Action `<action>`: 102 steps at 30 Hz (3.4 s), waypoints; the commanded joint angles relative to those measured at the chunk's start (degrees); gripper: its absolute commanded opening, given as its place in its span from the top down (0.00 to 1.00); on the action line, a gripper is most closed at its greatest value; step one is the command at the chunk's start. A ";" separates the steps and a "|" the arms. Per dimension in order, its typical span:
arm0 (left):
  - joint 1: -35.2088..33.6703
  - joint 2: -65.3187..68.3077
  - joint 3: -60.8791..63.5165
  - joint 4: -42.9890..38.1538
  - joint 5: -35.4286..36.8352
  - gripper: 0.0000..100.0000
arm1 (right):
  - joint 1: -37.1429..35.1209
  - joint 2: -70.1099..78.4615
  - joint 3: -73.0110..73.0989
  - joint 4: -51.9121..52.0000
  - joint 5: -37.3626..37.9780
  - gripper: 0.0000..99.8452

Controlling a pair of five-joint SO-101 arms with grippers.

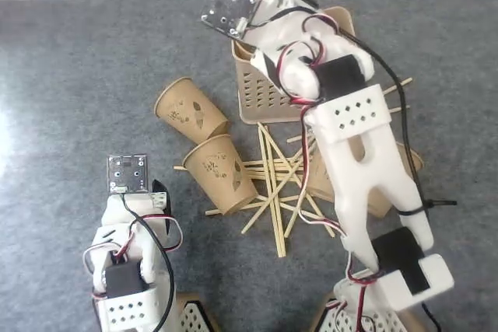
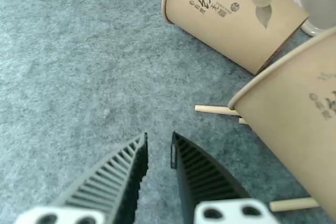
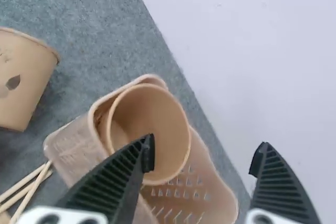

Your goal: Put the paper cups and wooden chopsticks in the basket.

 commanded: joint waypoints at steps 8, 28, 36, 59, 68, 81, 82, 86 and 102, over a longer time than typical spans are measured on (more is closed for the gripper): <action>-0.26 -0.88 -0.22 0.53 -0.62 0.93 | 8.04 -15.60 -2.99 25.36 0.44 0.85; -0.26 -0.88 -0.22 0.26 -0.62 0.93 | 44.18 -2.15 18.64 18.95 22.07 0.81; -0.26 -0.88 -0.22 -0.62 -0.62 0.93 | 42.77 4.53 18.90 18.24 24.09 0.81; -0.26 -0.88 -0.22 -0.26 -0.62 0.93 | 39.43 8.75 18.99 25.27 23.74 0.81; -0.26 -0.88 -0.22 -0.53 -0.62 0.93 | 39.25 11.56 19.08 32.92 27.43 0.84; -0.26 -0.88 -0.22 -0.53 -0.62 0.93 | 39.25 4.35 18.81 37.32 30.77 0.99; -0.26 -0.88 -0.22 -0.53 -0.62 0.93 | 39.25 2.15 18.73 37.32 30.95 0.99; -0.26 -0.88 -0.22 -0.53 -0.62 0.93 | 38.02 -9.01 18.55 36.79 30.77 0.99; -0.26 -0.88 -0.22 -0.26 -0.62 0.93 | 23.43 -30.46 18.73 16.84 14.24 0.99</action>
